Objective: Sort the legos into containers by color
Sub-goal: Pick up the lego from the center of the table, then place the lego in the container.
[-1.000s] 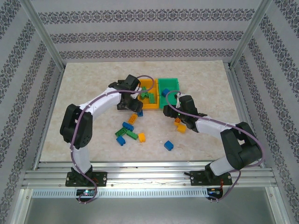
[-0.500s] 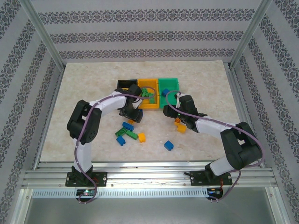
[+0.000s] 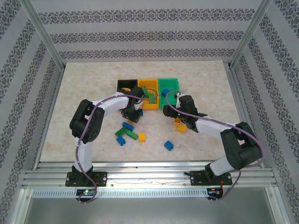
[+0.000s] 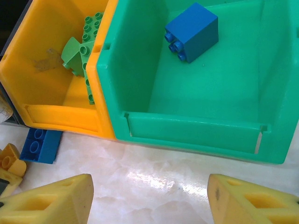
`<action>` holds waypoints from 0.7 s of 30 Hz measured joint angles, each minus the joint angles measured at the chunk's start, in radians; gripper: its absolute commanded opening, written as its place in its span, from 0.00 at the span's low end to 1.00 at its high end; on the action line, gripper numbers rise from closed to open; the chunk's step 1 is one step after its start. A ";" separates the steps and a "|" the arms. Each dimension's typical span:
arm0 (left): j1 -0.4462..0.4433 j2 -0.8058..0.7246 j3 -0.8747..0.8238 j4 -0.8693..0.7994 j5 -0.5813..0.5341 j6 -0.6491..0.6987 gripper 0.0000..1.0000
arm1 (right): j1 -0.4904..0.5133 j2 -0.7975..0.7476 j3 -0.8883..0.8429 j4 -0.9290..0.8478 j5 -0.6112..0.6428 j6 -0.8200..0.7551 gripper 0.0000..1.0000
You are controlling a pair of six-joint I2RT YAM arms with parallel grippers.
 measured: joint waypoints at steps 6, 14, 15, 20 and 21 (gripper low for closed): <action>0.003 -0.012 0.050 -0.005 -0.061 0.000 0.24 | 0.000 0.000 0.000 0.000 0.000 0.000 0.66; 0.051 -0.041 0.187 0.020 -0.124 0.000 0.26 | 0.000 0.000 0.000 0.000 -0.001 0.003 0.66; 0.061 -0.041 0.197 0.026 -0.130 0.000 0.26 | 0.000 0.000 0.000 0.000 0.000 0.003 0.66; 0.116 -0.019 0.280 0.057 -0.143 0.000 0.32 | 0.000 0.000 0.000 0.000 0.000 0.003 0.66; 0.122 -0.007 0.305 0.061 -0.142 0.001 0.39 | 0.000 0.000 0.000 0.000 -0.001 0.003 0.66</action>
